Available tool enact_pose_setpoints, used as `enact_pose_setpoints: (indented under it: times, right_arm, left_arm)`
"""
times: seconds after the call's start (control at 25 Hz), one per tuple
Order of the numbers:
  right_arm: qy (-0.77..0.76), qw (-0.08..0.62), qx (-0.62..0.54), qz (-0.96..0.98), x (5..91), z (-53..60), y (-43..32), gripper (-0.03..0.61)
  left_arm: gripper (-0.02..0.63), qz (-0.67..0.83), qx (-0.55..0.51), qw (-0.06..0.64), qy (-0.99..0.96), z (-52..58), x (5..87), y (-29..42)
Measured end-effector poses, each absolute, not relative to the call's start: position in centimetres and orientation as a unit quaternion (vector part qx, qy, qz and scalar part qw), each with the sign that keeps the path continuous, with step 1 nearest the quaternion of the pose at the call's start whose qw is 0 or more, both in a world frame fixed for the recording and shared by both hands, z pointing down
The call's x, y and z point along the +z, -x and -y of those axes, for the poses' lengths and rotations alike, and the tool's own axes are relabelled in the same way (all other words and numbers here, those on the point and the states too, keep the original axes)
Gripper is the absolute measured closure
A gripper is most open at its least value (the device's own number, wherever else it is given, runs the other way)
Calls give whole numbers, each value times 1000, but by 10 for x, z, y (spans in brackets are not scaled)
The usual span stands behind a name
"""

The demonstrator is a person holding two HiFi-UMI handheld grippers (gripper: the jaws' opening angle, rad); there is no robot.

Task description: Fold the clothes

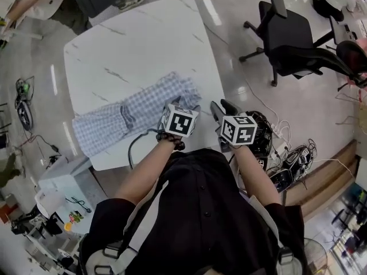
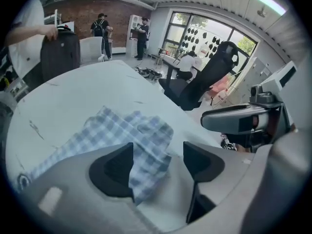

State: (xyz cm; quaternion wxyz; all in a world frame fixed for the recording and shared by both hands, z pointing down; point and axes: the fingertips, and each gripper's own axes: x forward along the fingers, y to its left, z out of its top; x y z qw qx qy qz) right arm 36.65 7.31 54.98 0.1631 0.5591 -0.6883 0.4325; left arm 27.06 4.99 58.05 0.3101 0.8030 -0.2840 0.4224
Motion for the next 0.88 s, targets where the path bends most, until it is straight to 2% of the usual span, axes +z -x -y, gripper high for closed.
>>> enact_pose_setpoints:
  times: [0.16, 0.32, 0.48, 0.52, 0.72, 0.76, 0.8, 0.88]
  right_arm:
    - [-553, 158, 433, 694, 549, -69, -383, 419]
    - [-545, 158, 432, 702, 549, -67, -390, 422]
    - [-537, 162, 434, 705, 552, -68, -392, 428]
    - [-535, 163, 435, 705, 552, -68, -392, 431]
    - [-527, 164, 441, 708, 556, -73, -392, 454]
    - [-525, 166, 443, 708, 558, -73, -391, 456]
    - [-522, 169, 444, 708, 559, -73, -390, 457]
    - [-517, 174, 441, 713, 560, -71, -385, 462]
  left_arm:
    - [280, 294, 440, 303, -792, -48, 592, -291]
    - [252, 318, 446, 315, -776, -44, 605, -297]
    - [262, 350, 449, 286, -771, -33, 608, -297]
    - [317, 357, 450, 277, -770, -30, 608, -295]
    - [386, 363, 446, 259, -776, -26, 608, -288]
    - [429, 365, 448, 254, -776, -25, 608, -285]
    - [536, 365, 448, 252, -776, -24, 608, -283]
    - [558, 357, 443, 262, -780, -22, 607, -280]
